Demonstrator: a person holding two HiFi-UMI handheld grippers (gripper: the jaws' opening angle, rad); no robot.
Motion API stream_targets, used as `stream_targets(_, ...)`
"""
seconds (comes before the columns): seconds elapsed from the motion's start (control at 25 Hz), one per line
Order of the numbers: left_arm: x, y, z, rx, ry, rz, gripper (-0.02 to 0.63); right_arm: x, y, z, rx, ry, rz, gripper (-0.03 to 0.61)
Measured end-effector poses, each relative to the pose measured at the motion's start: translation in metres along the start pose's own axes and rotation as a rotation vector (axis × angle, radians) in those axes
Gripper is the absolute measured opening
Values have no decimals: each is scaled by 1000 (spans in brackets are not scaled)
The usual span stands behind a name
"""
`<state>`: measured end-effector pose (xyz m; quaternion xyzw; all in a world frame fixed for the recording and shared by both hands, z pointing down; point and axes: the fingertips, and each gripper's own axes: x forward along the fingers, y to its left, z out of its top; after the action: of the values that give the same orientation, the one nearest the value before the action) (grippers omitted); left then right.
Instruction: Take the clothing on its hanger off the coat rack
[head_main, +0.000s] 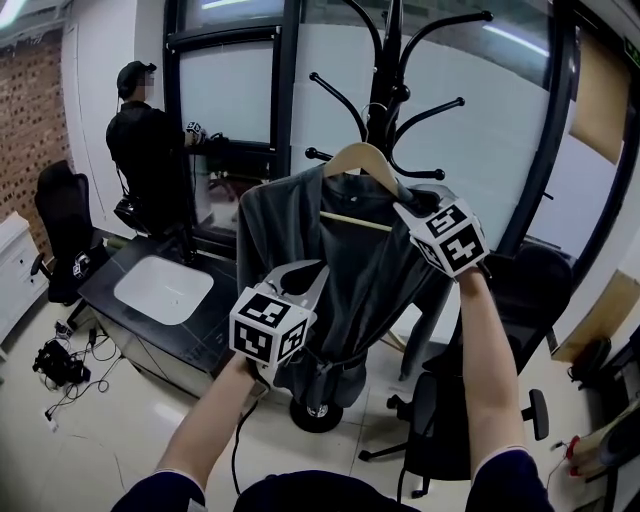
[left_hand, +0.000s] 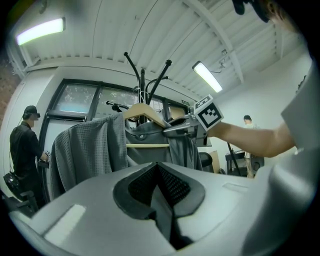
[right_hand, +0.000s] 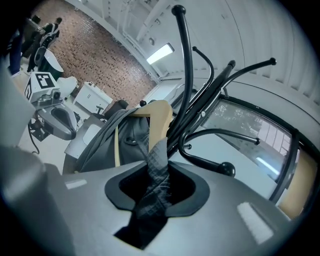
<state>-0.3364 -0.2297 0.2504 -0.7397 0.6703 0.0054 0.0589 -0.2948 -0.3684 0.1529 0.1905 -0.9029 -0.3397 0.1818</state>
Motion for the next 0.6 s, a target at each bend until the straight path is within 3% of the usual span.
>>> stream_targets(0.28,-16,8,4,0,-1,23,12,4,18,17,-16,-19,30,98)
stream_targets(0.6,-32,16,5,-1,5,36,12,-1,43,2,17,-1,37,98)
